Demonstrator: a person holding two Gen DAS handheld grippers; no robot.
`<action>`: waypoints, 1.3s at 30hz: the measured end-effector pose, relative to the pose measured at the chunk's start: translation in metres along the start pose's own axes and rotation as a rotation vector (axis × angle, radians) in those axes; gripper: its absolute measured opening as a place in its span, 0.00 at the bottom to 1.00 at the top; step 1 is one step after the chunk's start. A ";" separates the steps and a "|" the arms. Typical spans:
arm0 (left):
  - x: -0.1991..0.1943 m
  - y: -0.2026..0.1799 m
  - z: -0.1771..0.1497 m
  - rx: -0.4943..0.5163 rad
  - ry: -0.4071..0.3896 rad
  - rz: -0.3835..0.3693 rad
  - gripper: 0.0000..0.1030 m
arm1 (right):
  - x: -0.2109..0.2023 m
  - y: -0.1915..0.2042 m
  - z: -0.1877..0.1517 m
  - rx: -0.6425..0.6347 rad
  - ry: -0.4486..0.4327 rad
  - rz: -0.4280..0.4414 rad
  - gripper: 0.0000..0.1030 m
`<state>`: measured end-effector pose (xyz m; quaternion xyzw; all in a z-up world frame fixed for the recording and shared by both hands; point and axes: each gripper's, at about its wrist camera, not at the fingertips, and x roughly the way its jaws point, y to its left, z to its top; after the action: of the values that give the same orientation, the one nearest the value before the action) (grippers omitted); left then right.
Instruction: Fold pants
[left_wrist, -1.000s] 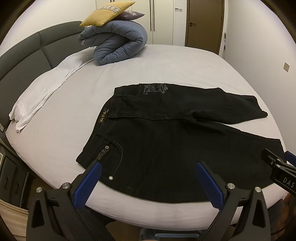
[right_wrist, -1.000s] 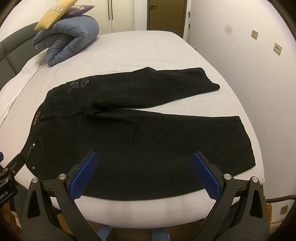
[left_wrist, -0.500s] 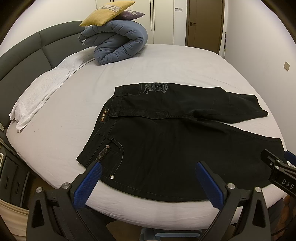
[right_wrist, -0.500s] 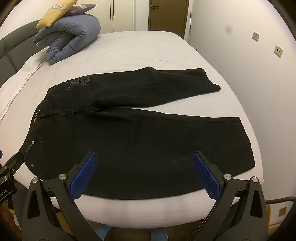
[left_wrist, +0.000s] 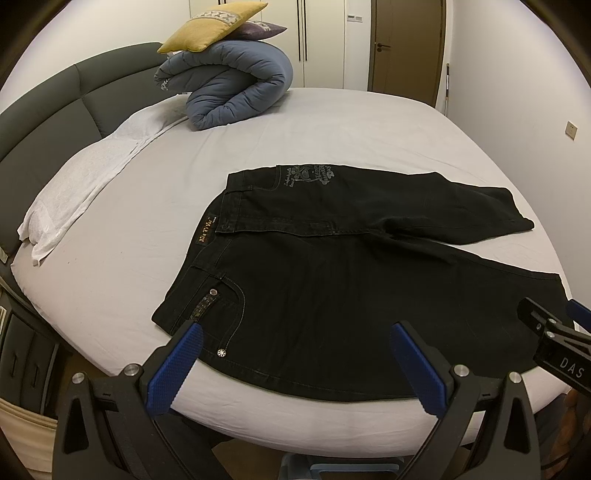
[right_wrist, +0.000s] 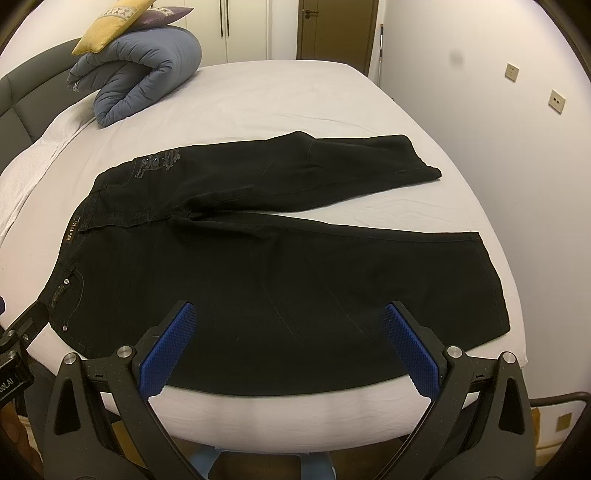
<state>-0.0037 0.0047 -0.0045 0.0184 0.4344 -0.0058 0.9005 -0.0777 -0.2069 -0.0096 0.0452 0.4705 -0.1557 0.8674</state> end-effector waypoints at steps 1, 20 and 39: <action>0.000 0.000 0.000 0.000 0.000 0.001 1.00 | 0.000 0.000 0.000 0.001 0.000 0.000 1.00; 0.000 -0.001 0.001 -0.001 0.001 0.001 1.00 | 0.003 0.003 -0.002 -0.006 0.005 0.007 1.00; 0.000 -0.002 0.001 0.001 0.002 0.002 1.00 | 0.004 0.004 -0.003 -0.009 0.007 0.014 1.00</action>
<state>-0.0030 0.0023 -0.0044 0.0194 0.4352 -0.0052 0.9001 -0.0771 -0.2028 -0.0149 0.0448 0.4740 -0.1474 0.8669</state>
